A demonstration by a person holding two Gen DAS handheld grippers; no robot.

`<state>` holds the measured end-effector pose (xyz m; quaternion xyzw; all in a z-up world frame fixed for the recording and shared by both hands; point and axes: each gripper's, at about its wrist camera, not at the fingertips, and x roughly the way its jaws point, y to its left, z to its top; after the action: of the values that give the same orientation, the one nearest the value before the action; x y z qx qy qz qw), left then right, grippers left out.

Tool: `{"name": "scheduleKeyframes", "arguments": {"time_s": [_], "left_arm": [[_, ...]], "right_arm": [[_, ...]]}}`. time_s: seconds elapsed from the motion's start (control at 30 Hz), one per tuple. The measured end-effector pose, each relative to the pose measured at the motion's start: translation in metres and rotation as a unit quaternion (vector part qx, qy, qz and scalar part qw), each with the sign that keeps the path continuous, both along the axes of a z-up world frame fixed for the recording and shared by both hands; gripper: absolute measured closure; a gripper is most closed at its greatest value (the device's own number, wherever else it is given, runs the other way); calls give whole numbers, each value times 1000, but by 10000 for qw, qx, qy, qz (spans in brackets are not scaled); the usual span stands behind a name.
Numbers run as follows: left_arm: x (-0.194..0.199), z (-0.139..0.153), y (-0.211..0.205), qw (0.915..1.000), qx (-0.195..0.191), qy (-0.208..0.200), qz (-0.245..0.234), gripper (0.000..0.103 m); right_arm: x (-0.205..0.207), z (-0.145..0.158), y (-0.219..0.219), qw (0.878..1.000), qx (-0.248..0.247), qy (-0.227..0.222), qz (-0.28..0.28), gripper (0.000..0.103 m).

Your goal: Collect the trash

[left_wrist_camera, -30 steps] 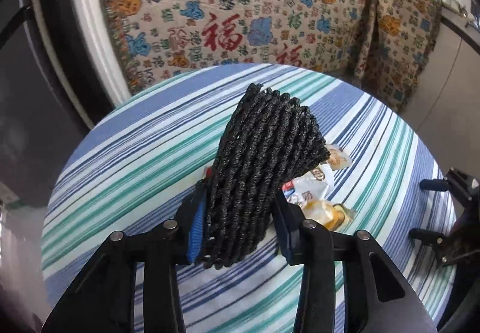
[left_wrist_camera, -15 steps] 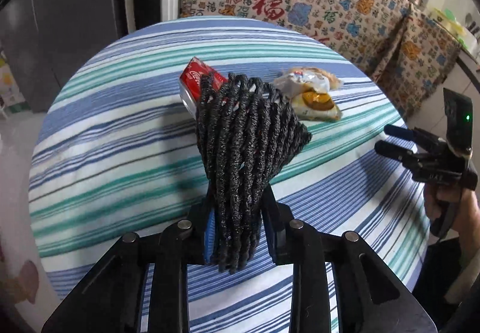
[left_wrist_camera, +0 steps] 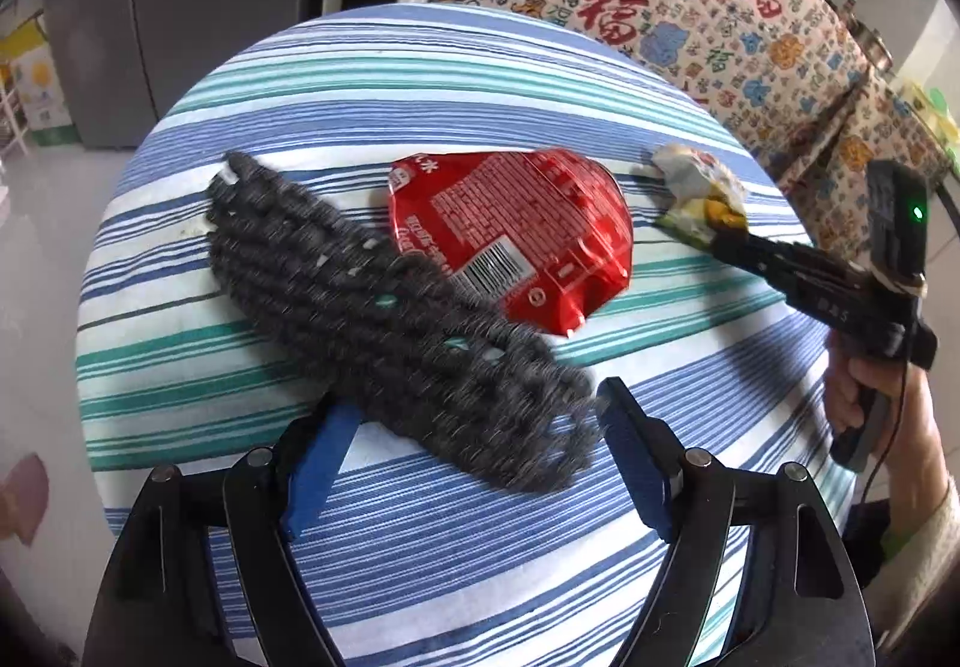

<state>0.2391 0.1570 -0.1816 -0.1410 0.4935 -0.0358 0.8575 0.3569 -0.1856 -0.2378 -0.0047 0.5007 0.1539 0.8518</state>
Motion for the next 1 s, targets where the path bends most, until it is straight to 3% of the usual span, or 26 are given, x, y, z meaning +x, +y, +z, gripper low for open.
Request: {"name": "scheduleKeyframes", "arguments": {"time_s": [0.2, 0.3, 0.4, 0.43, 0.47, 0.53, 0.7, 1.0], "left_arm": [[-7, 10, 2, 9996, 165, -232, -54, 21], [-16, 17, 15, 9992, 150, -372, -56, 13], [-26, 21, 36, 9987, 77, -477, 161, 12], [-30, 22, 43, 9983, -15, -527, 258, 12], [-33, 25, 51, 9974, -144, -600, 367, 12], [-38, 29, 67, 9932, -533, -810, 641, 9], [-33, 29, 88, 9812, -1243, -966, 1114, 7], [-2, 40, 79, 9745, -1367, -1105, 1392, 7]], "right_arm": [[-45, 20, -12, 9976, -462, 170, 477, 78], [-68, 22, -31, 9961, -675, 279, 487, 78], [-87, 26, -48, 9958, -755, 257, 451, 74], [-93, 26, -53, 9954, -826, 232, 436, 69], [-96, 26, -56, 9948, -892, 226, 428, 56], [-102, 28, -61, 9945, -948, 173, 418, 47], [-109, 42, -63, 9957, -844, -43, 392, 47], [-110, 59, -60, 9973, -593, -361, 241, 46]]}}
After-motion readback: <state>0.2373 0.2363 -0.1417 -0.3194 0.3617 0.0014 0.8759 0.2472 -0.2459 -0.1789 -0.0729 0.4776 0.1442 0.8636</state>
